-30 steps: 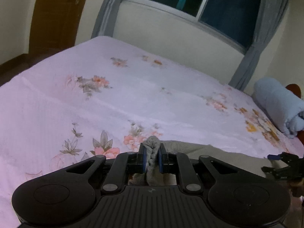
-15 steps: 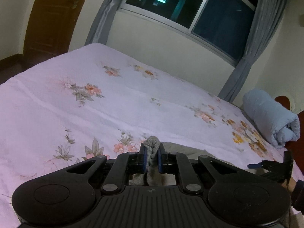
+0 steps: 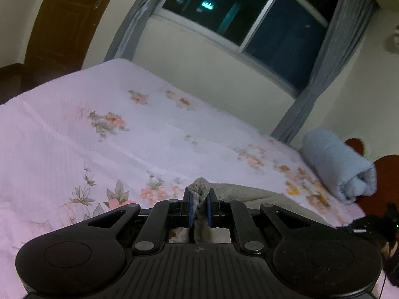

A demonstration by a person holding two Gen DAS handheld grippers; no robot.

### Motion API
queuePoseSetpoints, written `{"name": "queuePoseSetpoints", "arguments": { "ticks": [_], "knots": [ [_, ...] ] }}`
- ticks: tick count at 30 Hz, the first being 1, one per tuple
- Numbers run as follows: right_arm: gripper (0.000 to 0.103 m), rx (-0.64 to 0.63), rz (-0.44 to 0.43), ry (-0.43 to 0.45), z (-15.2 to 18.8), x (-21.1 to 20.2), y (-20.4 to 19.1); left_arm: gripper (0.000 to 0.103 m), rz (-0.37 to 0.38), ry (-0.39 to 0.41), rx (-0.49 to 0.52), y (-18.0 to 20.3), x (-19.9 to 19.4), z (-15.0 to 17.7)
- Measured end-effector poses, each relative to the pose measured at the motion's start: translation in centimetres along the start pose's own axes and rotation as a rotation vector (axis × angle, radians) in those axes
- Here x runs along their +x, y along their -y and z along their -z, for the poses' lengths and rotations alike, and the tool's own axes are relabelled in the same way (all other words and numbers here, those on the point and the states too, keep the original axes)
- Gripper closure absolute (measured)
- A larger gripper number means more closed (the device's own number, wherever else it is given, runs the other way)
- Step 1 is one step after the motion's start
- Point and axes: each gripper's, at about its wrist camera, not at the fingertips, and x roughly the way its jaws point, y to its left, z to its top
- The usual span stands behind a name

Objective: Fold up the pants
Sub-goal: 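Close the left tool on one leg cuff while the right tool grasps the other cuff, then lift the held cuffs with both tools and fold the legs over toward the waistband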

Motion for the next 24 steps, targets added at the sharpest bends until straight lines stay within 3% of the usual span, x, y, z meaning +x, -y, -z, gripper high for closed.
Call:
{"name": "queuePoseSetpoints", "arguments": {
  "ticks": [7, 9, 10, 11, 12, 14, 16, 20, 24],
  "knots": [
    [0.103, -0.061, 0.028, 0.014, 2.1, -12.7, -8.4, 0.092, 0.099, 0.000, 0.010, 0.7, -8.4, 3.0],
    [0.103, -0.055, 0.016, -0.024, 4.1, -14.5, -11.9, 0.084, 0.066, -0.021, 0.001, 0.3, -10.5, 5.5],
    [0.100, -0.052, 0.028, -0.035, 5.3, -14.8, -13.4, 0.072, 0.026, -0.016, -0.026, -0.2, -11.5, 7.0],
    [0.089, -0.047, 0.053, -0.033, 6.6, -15.0, -14.9, 0.058, -0.038, -0.026, -0.062, -1.0, -12.5, 8.8],
    [0.082, -0.027, 0.086, -0.031, 8.5, -15.1, -16.5, 0.055, -0.094, -0.047, -0.094, -1.7, -13.4, 10.3],
    [0.051, 0.059, 0.159, -0.020, 11.0, -15.5, -18.0, 0.054, -0.163, -0.025, -0.208, -2.9, -15.7, 13.2],
    [0.052, 0.238, 0.171, 0.028, 13.3, -16.7, -18.4, 0.054, -0.194, -0.017, -0.305, -3.1, -17.6, 15.9],
    [0.053, 0.535, 0.193, 0.097, 16.4, -18.7, -18.2, 0.054, -0.174, -0.003, -0.387, -1.8, -19.4, 19.3],
    [0.054, 0.664, 0.176, 0.126, 17.9, -19.5, -17.8, 0.055, -0.146, -0.043, -0.404, -0.1, -18.1, 20.3]
  ]
}}
